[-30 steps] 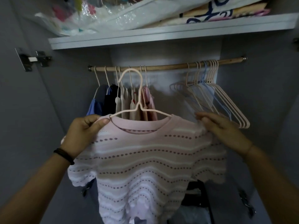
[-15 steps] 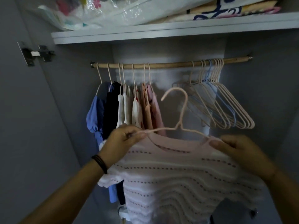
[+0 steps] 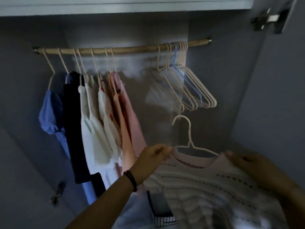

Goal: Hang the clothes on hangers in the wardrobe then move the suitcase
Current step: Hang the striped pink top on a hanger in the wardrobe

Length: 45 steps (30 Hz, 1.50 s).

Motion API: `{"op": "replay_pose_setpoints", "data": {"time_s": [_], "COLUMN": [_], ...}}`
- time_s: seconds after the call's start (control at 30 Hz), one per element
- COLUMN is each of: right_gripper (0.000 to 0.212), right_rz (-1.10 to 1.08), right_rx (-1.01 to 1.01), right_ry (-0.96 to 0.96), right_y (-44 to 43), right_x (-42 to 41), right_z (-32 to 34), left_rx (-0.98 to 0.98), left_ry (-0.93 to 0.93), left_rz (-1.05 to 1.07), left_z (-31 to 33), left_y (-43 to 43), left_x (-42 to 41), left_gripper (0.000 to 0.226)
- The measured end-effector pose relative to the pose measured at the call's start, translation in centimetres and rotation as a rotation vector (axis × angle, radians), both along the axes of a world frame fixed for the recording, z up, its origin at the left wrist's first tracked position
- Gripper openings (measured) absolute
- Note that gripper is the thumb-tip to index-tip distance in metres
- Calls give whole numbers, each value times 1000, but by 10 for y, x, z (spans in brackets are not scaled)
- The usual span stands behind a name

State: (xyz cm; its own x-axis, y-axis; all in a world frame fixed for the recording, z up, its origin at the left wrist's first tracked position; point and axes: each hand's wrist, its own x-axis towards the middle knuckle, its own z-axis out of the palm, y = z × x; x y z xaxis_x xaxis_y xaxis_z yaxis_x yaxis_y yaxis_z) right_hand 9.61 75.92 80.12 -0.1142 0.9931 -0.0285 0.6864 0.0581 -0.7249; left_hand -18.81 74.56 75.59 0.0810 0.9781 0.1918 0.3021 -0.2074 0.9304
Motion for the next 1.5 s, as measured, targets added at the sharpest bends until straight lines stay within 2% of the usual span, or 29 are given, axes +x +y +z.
{"op": "replay_pose_setpoints", "data": {"time_s": [0.1, 0.17, 0.27, 0.43, 0.57, 0.63, 0.73, 0.83, 0.93, 0.97, 1.0, 1.07, 1.23, 1.37, 1.5], "right_gripper": [51, 53, 49, 27, 19, 21, 30, 36, 62, 63, 54, 41, 67, 49, 44], "right_rz": [-13, -1, 1, 93, 243, 261, 277, 248, 207, 207, 212, 224, 280, 318, 322], "right_rx": [32, 45, 63, 98, 98, 100, 142, 185, 192, 195, 204, 220, 319, 238, 150], "right_ry": [33, 77, 176, 369, 414, 393, 461, 607, 800, 847, 876, 884, 843, 840, 821], "right_y": [1, 4, 11, 32, 50, 61, 74, 97, 120, 125, 130, 140, 165, 183, 189], "right_x": [-10, -21, -39, -68, -79, -81, -97, -126, -156, -165, -173, -190, -224, -250, -272], "right_z": [-7, -12, -10, 11, 17, 14, 13, 17, 27, 32, 35, 40, 53, 58, 53], "left_rx": [-139, -116, -54, 48, 33, 58, 80, 45, 23, 30, 45, 87, 112, 85, 6], "left_ry": [-76, -70, -69, -148, -186, -185, -222, -247, -298, -320, -324, -336, -359, -404, -440], "left_rz": [-147, -208, -113, 37, 99, 150, 232, 240, 262, 268, 282, 299, 363, 461, 491], "left_z": [-5, -2, 10, 31, 54, 60, 70, 85, 97, 102, 107, 117, 141, 147, 138], "left_y": [5, 11, 25, 58, 86, 104, 128, 143, 165, 171, 177, 188, 201, 209, 214], "left_x": [44, 71, 93, 89, 70, 53, 26, 6, -14, -19, -24, -33, -58, -81, -98], "left_gripper": [27, 34, 52, 30, 32, 38, 59, 42, 33, 32, 29, 21, 17, 20, 23]}}
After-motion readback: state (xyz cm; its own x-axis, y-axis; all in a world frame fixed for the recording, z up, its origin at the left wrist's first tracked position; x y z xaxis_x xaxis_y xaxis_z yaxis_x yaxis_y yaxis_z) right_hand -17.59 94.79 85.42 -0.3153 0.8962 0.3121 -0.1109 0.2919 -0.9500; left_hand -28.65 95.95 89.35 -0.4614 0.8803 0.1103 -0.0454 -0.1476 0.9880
